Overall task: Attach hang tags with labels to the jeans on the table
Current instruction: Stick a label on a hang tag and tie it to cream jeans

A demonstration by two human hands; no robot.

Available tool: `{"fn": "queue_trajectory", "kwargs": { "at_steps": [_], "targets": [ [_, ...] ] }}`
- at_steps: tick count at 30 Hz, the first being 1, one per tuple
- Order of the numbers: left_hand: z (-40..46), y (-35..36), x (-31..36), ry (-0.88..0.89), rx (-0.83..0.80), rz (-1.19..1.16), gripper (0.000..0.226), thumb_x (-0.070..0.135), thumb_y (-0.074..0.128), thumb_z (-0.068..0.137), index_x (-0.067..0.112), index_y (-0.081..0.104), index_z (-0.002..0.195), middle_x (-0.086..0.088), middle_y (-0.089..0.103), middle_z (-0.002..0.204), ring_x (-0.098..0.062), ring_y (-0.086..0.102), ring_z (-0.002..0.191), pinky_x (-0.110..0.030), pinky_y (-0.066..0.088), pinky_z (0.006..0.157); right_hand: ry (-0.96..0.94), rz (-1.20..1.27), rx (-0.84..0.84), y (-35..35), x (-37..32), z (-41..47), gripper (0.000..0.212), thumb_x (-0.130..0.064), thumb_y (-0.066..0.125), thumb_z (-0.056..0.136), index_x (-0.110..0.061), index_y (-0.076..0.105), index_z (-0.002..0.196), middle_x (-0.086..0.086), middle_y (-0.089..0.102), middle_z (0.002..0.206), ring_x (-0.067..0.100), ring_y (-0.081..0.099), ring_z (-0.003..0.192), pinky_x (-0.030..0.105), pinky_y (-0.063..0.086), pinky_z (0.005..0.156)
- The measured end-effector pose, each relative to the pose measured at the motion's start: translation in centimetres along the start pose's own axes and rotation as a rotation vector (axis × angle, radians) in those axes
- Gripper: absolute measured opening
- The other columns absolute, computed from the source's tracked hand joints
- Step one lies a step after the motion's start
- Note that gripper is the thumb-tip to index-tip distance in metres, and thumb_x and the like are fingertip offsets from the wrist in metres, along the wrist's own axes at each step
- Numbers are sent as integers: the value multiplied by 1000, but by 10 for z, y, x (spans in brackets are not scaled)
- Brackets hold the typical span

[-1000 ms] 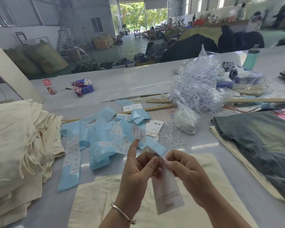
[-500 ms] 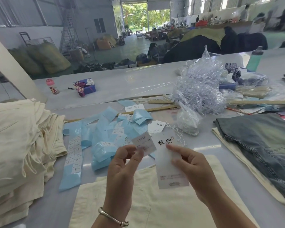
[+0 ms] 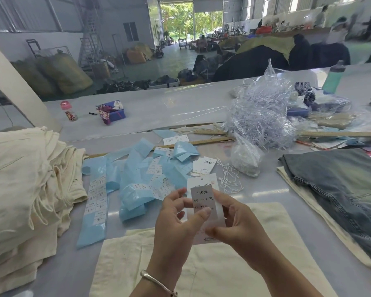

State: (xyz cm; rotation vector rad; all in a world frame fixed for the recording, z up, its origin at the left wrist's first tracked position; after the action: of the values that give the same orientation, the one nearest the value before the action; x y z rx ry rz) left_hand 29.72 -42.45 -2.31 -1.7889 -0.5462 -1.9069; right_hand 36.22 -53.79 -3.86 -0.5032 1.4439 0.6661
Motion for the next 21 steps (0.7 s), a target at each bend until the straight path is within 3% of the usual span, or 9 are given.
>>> {"fn": "queue_trajectory", "kwargs": {
  "at_steps": [4, 7, 10, 13, 15, 18, 21],
  "targets": [
    [0, -1, -2, 26, 17, 60, 25, 39, 78, 56, 23, 71, 73, 18, 53, 126, -21, 56, 118, -53, 43, 102, -13, -13, 11, 0, 0, -1, 79, 11, 57, 67, -15, 45, 141, 9, 72, 109, 25, 69, 97, 38, 57, 81],
    [-1, -2, 1, 86, 32, 150, 23, 35, 76, 61, 19, 70, 75, 18, 53, 124, -10, 52, 121, -42, 41, 106, -6, -6, 17, 0, -1, -2, 81, 9, 58, 66, -19, 46, 140, 7, 73, 108, 21, 69, 94, 35, 57, 79],
    [-2, 0, 4, 146, 26, 221, 19, 22, 84, 69, 20, 68, 78, 18, 51, 123, -10, 50, 122, -36, 41, 104, -12, 12, 18, 0, -2, -3, 81, 13, 59, 69, -19, 44, 141, 5, 72, 110, 19, 69, 98, 36, 57, 82],
    [-4, 1, 8, 202, 48, 277, 22, 13, 83, 72, 22, 65, 79, 18, 50, 124, -10, 49, 122, -27, 44, 96, -14, 70, 19, 2, 0, -4, 81, 25, 56, 74, -14, 40, 144, 9, 70, 116, 26, 68, 103, 42, 57, 84],
    [-5, 3, 10, 228, 50, 269, 23, 15, 83, 73, 23, 63, 82, 17, 50, 126, -8, 51, 120, -22, 45, 89, -13, 118, 22, 3, 2, -5, 82, 31, 50, 76, -13, 38, 144, 10, 70, 116, 28, 69, 103, 39, 59, 78],
    [-7, 6, 7, 240, 36, 217, 25, 31, 76, 70, 22, 63, 89, 10, 56, 121, -11, 59, 110, -33, 54, 79, -17, 174, 34, 2, 1, -6, 84, 31, 48, 72, -14, 39, 143, 11, 70, 115, 31, 70, 99, 34, 58, 72],
    [-8, 9, 2, 217, 16, 146, 31, 35, 73, 72, 20, 62, 96, -2, 65, 103, -22, 66, 90, -37, 56, 67, -22, 189, 58, 1, -2, -6, 84, 20, 49, 66, -17, 42, 141, 12, 71, 112, 33, 70, 97, 35, 58, 72]
  ]
}}
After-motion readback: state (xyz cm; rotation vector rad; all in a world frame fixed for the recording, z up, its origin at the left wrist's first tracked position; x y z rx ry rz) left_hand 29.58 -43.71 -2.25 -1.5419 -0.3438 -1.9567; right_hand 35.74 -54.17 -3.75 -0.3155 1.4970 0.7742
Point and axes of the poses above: each hand's wrist, its own z-axis towards the middle knuckle, its own y-axis out of the palm, x = y × z, the point moved 9 cm from there along z, towards the middle knuckle
